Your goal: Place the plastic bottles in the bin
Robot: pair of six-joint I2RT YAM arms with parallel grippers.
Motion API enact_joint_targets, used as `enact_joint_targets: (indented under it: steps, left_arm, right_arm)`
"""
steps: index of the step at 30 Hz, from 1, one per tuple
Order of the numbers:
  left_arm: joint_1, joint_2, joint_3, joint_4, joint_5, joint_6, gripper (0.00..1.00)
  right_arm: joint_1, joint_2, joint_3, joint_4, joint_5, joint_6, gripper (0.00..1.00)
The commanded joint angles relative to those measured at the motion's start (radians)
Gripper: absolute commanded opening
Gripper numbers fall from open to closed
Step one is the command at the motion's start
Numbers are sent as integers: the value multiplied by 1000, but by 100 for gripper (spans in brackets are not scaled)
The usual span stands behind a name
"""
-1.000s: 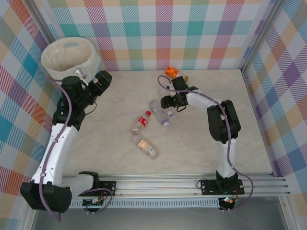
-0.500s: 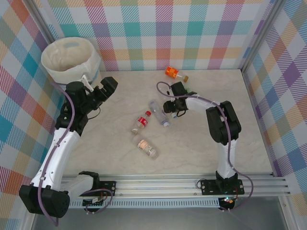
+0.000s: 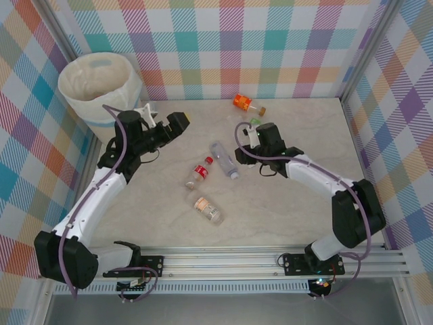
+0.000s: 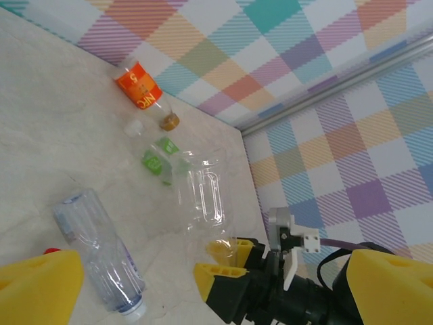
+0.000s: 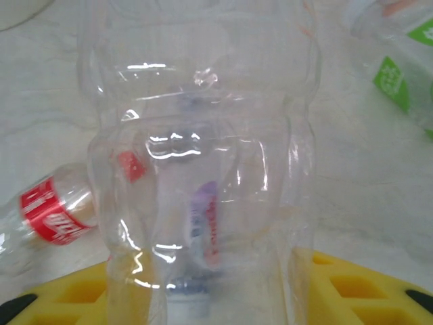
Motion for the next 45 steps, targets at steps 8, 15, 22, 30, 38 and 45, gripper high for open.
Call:
enact_joint_targets:
  steps: [8,15,22,30,38,45]
  left_arm:
    - [-148,136,63,156,122,61,100]
    - [-221,168,77,156,-29,107,100]
    - [-233,203,95,128,-62,125,100]
    - [-234,196,78,156,-75,123,74]
    - [-234,184,86,142,-69,128,61]
    - [-226,145,79,82,-196,156,60]
  right_arm:
    - [39,-168,-115,188,-310,8,43]
    - [65,-170,-109,252,-421,73,43]
    - [88,-148,-100,290,-503,102,43]
    - [102,-131,-80,293,-531,110,47]
    - [102,-172,-97,296,-494,91,71]
    - [102,-286,-156,283,-322,42,97]
